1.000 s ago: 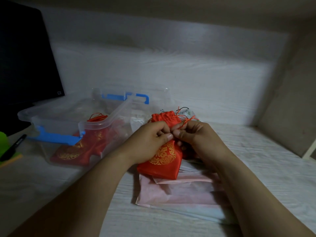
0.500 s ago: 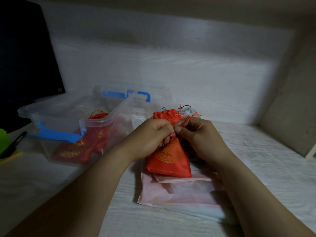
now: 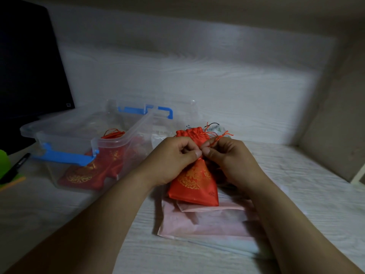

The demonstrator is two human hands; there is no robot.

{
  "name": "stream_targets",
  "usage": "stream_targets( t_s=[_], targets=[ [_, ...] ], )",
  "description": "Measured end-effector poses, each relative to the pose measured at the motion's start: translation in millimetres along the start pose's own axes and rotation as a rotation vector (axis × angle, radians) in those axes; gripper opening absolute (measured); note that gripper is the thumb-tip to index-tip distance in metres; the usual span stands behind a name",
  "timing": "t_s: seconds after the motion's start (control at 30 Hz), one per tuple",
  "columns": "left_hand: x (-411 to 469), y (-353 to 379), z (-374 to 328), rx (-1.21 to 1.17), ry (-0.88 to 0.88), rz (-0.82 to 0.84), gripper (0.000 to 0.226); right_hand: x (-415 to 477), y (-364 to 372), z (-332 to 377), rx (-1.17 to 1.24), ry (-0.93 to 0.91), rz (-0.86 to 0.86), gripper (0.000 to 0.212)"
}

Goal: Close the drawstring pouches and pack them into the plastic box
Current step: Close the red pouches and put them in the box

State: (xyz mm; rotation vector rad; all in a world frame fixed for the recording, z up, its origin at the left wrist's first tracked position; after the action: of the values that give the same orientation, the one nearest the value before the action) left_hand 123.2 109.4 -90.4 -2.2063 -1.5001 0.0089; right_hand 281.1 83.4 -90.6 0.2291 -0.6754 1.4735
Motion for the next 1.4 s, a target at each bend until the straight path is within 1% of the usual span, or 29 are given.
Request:
stream_targets(
  t_s=[0.17, 0.23, 0.33, 0.5, 0.57, 0.77, 0.87, 0.97, 1.1, 1.2, 1.4],
  targets=[
    [0, 2, 3, -0.014, -0.039, 0.010, 0.018, 0, 1, 1, -0.060, -0.029, 0.027, 0.008],
    [1, 2, 4, -0.019, -0.040, 0.010, 0.020, 0, 1, 2, -0.044, -0.024, 0.034, 0.008],
    [0, 1, 4, -0.030, -0.032, 0.013, 0.016, -2, 1, 2, 0.003, -0.002, 0.044, 0.008],
    [1, 3, 2, -0.059, -0.014, 0.023, 0.010, -4, 3, 2, 0.015, 0.014, 0.077, 0.012],
    [2, 2, 4, -0.035, -0.025, 0.006, 0.008, -4, 2, 4, -0.032, -0.005, 0.057, 0.014],
    [3, -1, 8, 0.125, -0.013, -0.080, 0.016, -2, 6, 17, -0.325, -0.184, 0.048, 0.014],
    [3, -1, 8, 0.156, 0.004, -0.099, 0.019, -3, 6, 22, -0.405, -0.239, 0.031, 0.014],
    [2, 1, 9, 0.181, 0.031, -0.154, 0.021, -5, 8, 25, -0.460, -0.278, 0.013, 0.013],
    [3, 6, 8, 0.119, 0.046, -0.172, 0.013, -6, 10, 30, -0.492, -0.340, -0.028, 0.012],
    [3, 6, 5, 0.118, 0.063, -0.184, 0.008, -7, 10, 33, -0.500, -0.367, -0.058, 0.014],
    [8, 0, 12, 0.036, -0.012, -0.067, 0.004, -8, 7, 31, -0.492, -0.353, -0.094, 0.013]
  ],
)
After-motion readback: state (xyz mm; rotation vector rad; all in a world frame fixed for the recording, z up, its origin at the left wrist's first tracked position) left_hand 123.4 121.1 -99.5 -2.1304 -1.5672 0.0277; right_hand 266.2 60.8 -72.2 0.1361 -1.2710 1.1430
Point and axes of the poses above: each hand's wrist, its own x-axis towards the middle knuckle, its own y-axis out of the palm, z = x × y, the point moved 7 cm from there along x, towards the middle knuckle, and after that the axes turned 12 degrees about -y, right-handed, at the moved point
